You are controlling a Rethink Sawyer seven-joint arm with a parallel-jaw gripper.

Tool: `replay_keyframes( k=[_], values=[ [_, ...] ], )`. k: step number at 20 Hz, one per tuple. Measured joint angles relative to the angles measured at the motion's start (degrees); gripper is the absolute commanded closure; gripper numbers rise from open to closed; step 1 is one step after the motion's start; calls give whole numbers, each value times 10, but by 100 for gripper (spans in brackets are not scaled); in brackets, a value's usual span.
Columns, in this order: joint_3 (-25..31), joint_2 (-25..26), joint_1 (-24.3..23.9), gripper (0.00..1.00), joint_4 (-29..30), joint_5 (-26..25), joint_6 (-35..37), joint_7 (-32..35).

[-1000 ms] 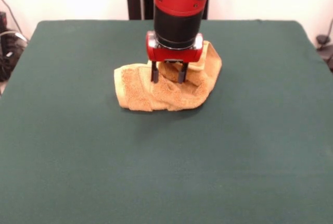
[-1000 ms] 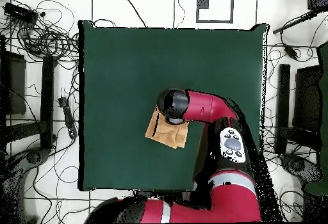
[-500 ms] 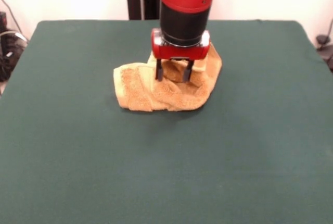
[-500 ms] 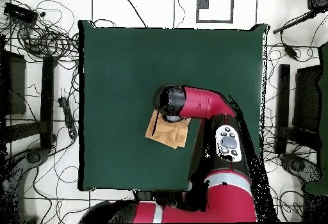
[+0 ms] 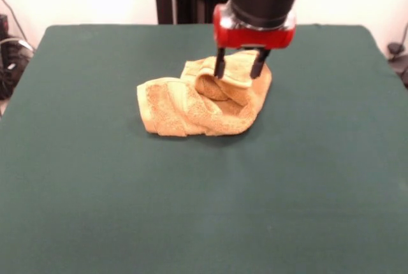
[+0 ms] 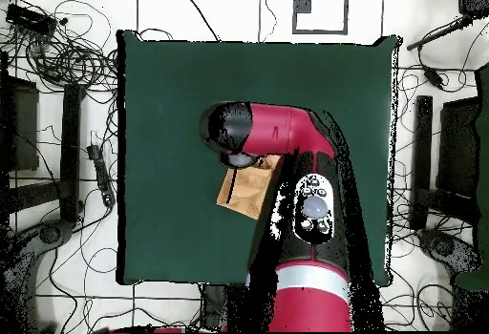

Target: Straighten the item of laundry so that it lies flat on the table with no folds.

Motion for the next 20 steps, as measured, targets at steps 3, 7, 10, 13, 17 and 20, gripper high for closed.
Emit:
replay_keyframes(
  k=[3, 7, 10, 13, 17, 20],
  values=[
    [-2, -8, 9, 0, -15, 0, 8, 0],
    [-4, -17, 9, 0, -28, 5, 8, 0],
    [-6, -18, 7, 0, -29, 10, 8, 0],
    [-9, -18, 3, 0, -29, 13, 8, 0],
    [-11, -18, -4, 0, -28, 23, 8, 0],
    [-10, -22, -13, 0, -22, 37, 3, 0]
  ],
)
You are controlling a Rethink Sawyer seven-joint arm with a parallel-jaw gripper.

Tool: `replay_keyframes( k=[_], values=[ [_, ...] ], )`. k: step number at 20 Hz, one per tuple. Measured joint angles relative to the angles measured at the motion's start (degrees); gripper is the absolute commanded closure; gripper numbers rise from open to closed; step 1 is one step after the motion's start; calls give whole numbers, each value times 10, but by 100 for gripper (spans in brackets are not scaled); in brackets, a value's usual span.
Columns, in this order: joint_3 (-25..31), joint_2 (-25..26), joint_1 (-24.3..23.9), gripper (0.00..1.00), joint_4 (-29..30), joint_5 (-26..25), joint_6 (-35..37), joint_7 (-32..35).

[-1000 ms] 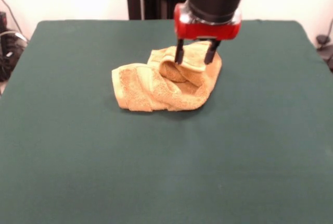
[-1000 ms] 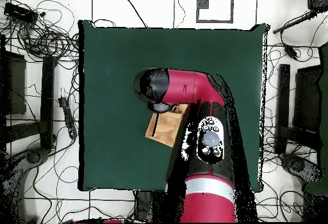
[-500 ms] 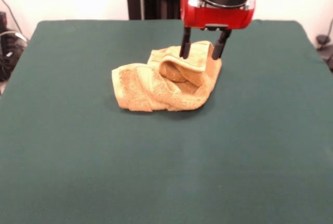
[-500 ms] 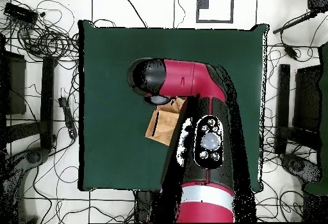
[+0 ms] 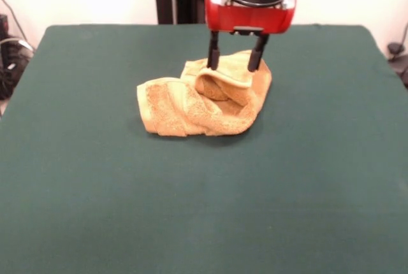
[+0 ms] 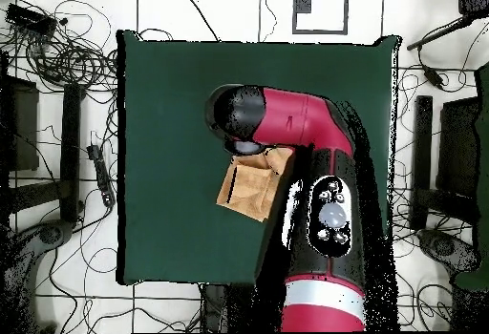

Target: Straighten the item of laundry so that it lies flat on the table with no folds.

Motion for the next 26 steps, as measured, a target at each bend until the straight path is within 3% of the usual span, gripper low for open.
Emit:
replay_keyframes(
  k=[11, 26],
  values=[
    [7, -15, -61, 0, 51, 15, -94, 0],
    [8, -15, -59, 0, 60, 14, -113, 0]
  ],
)
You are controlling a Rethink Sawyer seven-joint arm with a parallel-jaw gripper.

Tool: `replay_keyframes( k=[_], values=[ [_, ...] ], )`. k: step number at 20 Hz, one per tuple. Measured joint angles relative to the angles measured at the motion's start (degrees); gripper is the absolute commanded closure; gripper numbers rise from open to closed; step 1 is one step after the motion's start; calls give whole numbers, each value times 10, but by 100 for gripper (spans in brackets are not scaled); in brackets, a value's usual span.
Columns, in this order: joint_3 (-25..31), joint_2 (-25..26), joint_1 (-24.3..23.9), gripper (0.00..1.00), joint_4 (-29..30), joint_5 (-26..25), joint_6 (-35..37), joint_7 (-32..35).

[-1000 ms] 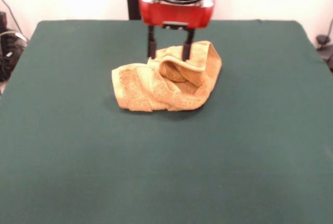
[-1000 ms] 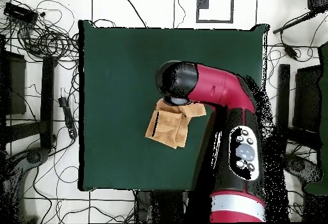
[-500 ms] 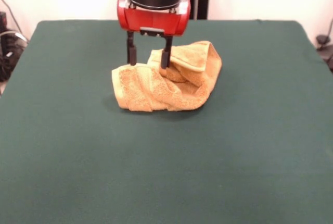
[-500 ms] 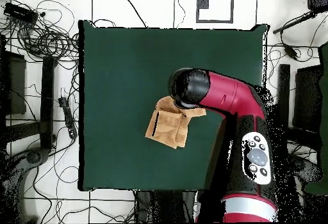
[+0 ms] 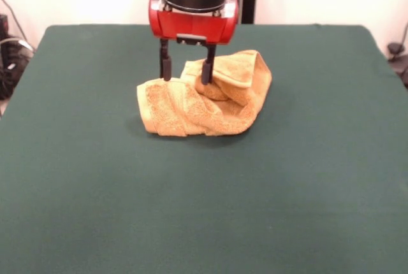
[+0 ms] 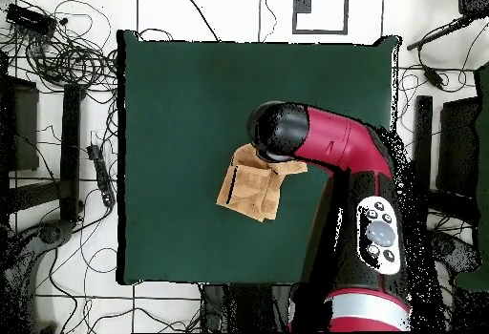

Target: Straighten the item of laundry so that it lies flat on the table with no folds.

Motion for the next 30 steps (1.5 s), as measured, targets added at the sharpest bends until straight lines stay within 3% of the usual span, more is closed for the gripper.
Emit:
replay_keyframes(
  k=[30],
  values=[
    [0, -10, 7, 0, 5, 0, 1, 0]
  ],
)
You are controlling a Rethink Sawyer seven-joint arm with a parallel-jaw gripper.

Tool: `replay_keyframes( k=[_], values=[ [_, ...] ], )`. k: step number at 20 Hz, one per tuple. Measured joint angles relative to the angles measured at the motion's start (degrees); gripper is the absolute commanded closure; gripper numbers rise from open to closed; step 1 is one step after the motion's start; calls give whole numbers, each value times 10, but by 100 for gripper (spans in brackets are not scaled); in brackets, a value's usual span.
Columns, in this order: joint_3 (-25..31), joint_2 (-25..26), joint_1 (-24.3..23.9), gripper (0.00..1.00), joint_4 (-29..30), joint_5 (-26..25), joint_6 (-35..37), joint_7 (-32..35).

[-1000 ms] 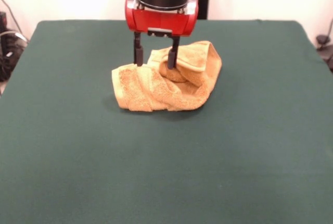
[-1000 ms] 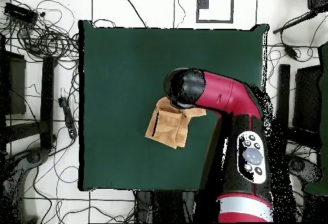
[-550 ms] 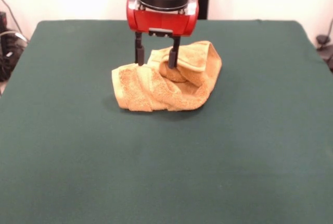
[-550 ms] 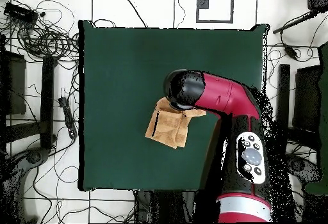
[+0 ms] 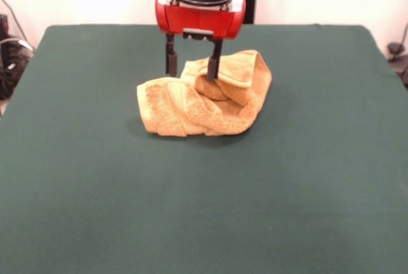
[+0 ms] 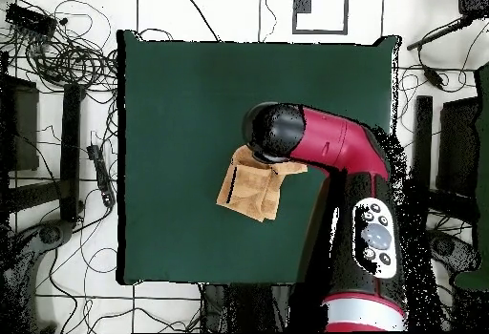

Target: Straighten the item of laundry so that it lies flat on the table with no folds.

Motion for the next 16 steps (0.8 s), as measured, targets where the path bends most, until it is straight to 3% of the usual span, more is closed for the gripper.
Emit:
replay_keyframes(
  k=[16],
  values=[
    [0, -32, 2, 0, -63, 0, 74, 0]
  ],
)
